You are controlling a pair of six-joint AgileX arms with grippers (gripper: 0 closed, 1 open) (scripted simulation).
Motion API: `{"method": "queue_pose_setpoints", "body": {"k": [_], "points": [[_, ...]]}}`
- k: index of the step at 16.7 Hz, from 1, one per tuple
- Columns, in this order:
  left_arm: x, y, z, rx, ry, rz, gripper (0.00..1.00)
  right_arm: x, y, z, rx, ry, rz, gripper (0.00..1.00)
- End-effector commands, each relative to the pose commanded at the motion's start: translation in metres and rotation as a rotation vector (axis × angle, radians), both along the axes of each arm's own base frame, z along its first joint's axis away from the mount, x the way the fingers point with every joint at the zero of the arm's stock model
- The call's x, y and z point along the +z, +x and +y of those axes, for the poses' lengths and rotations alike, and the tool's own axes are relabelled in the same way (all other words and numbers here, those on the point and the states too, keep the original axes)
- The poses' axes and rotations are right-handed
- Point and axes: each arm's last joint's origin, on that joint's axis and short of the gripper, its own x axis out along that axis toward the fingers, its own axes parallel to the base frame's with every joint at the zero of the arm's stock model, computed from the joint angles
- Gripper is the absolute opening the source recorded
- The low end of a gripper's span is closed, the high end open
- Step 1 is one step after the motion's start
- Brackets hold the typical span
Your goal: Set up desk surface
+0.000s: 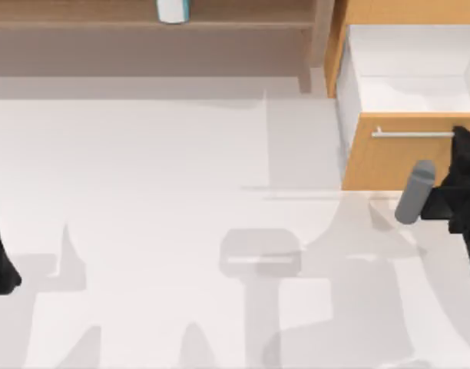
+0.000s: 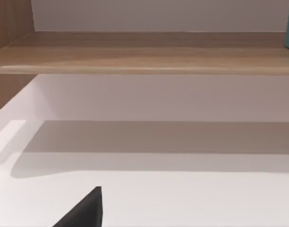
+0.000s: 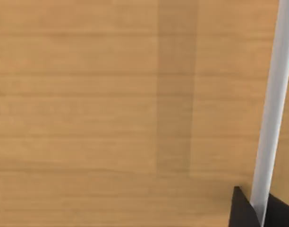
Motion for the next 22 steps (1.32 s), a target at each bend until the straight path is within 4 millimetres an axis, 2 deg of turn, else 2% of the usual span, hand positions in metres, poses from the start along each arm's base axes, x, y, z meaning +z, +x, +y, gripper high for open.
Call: {"method": "queue_pose_setpoints", "body": {"k": [7, 14, 22], "points": [[0.0, 0.0, 0.0, 0.0, 0.0, 0.0, 1.0, 0.0, 0.051, -0.001, -0.001, -0.001, 0.002, 0.0], [0.0, 0.0, 0.0, 0.0, 0.0, 0.0, 1.0, 0.002, 0.057, 0.001, 0.006, 0.004, -0.006, 0.0], [0.0, 0.0, 0.0, 0.0, 0.0, 0.0, 1.0, 0.0, 0.109, -0.001, 0.002, 0.002, 0.0, 0.0]]}}
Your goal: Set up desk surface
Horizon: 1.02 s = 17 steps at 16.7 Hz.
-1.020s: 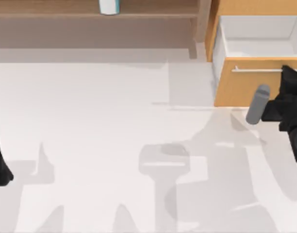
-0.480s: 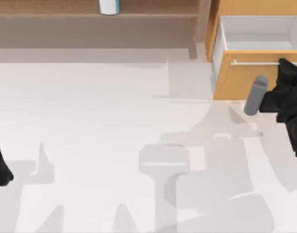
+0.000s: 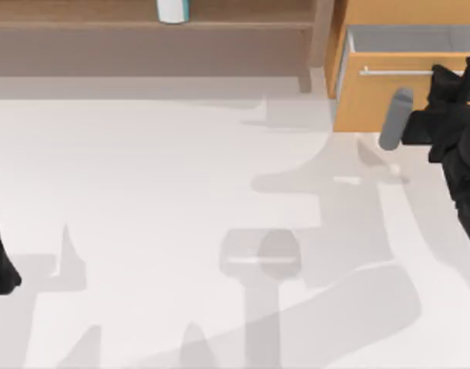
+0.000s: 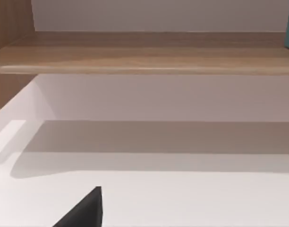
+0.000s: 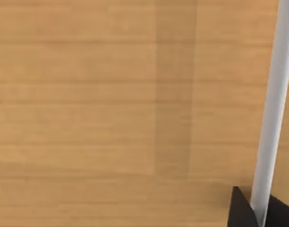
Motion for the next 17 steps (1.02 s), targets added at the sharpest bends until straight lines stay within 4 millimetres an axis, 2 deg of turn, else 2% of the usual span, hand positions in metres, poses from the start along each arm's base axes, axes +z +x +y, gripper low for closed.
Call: {"method": "queue_pose_setpoints", "body": {"k": [2, 8, 17], "points": [[0.0, 0.0, 0.0, 0.0, 0.0, 0.0, 1.0, 0.0, 0.007, 0.0, 0.002, 0.0, 0.0, 0.0], [0.0, 0.0, 0.0, 0.0, 0.0, 0.0, 1.0, 0.002, 0.01, 0.001, 0.006, 0.004, -0.004, 0.0], [0.0, 0.0, 0.0, 0.0, 0.0, 0.0, 1.0, 0.0, 0.065, 0.0, 0.003, 0.002, 0.002, 0.0]]}}
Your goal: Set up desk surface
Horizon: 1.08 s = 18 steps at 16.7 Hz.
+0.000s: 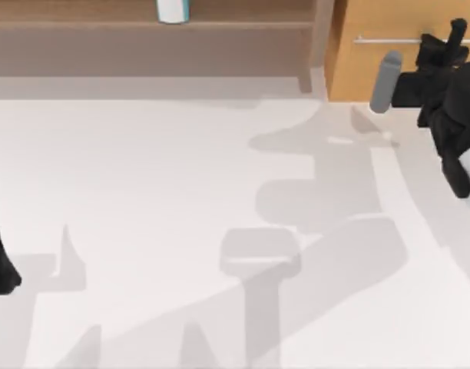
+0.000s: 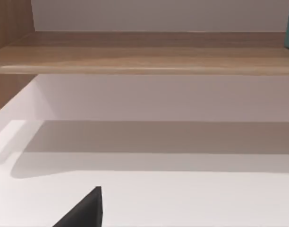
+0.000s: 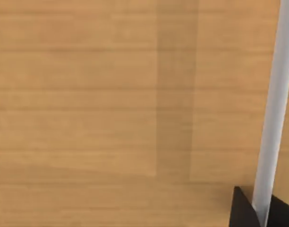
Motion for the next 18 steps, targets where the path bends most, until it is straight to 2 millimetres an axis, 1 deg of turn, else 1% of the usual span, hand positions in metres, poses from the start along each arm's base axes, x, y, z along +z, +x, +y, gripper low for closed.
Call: {"method": "queue_pose_setpoints", "body": {"k": [2, 6, 18], "points": [[0.0, 0.0, 0.0, 0.0, 0.0, 0.0, 1.0, 0.0002, 0.0052, -0.0002, 0.0, 0.0, 0.0, 0.0], [0.0, 0.0, 0.0, 0.0, 0.0, 0.0, 1.0, 0.0002, 0.0054, -0.0002, 0.0, 0.0, 0.0, 0.0], [0.0, 0.0, 0.0, 0.0, 0.0, 0.0, 1.0, 0.0002, 0.0054, -0.0002, 0.0, 0.0, 0.0, 0.9]]}}
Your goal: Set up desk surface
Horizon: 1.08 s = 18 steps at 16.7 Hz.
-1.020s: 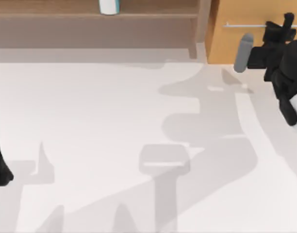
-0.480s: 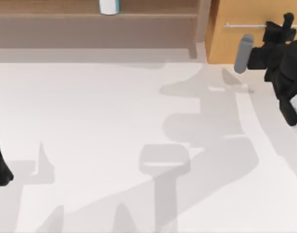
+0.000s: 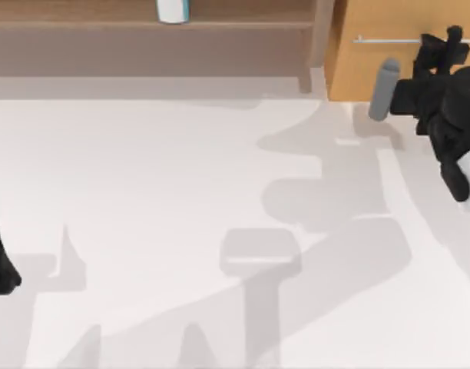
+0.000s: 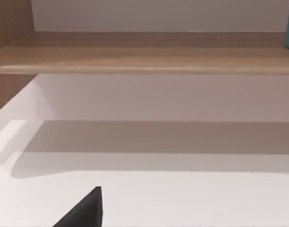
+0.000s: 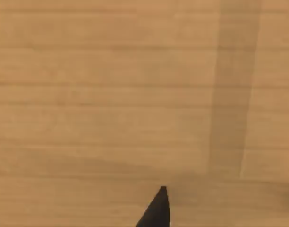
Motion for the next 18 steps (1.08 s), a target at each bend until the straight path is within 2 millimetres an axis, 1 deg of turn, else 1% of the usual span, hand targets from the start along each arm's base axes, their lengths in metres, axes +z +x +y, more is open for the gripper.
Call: {"method": "queue_pose_setpoints", "body": {"k": [1, 2, 9, 10, 14, 18], "points": [[0.0, 0.0, 0.0, 0.0, 0.0, 0.0, 1.0, 0.0, 0.0, 0.0, 0.0, 0.0, 0.0, 0.98], [0.0, 0.0, 0.0, 0.0, 0.0, 0.0, 1.0, 0.0, 0.0, 0.0, 0.0, 0.0, 0.0, 1.0], [0.0, 0.0, 0.0, 0.0, 0.0, 0.0, 1.0, 0.0, 0.0, 0.0, 0.0, 0.0, 0.0, 1.0], [0.0, 0.0, 0.0, 0.0, 0.0, 0.0, 1.0, -0.013, -0.009, 0.001, 0.005, -0.001, 0.055, 1.0], [0.0, 0.0, 0.0, 0.0, 0.0, 0.0, 1.0, -0.004, -0.011, 0.005, 0.017, 0.001, 0.011, 1.0], [0.0, 0.0, 0.0, 0.0, 0.0, 0.0, 1.0, -0.003, -0.025, 0.007, 0.019, -0.001, 0.001, 1.0]]}}
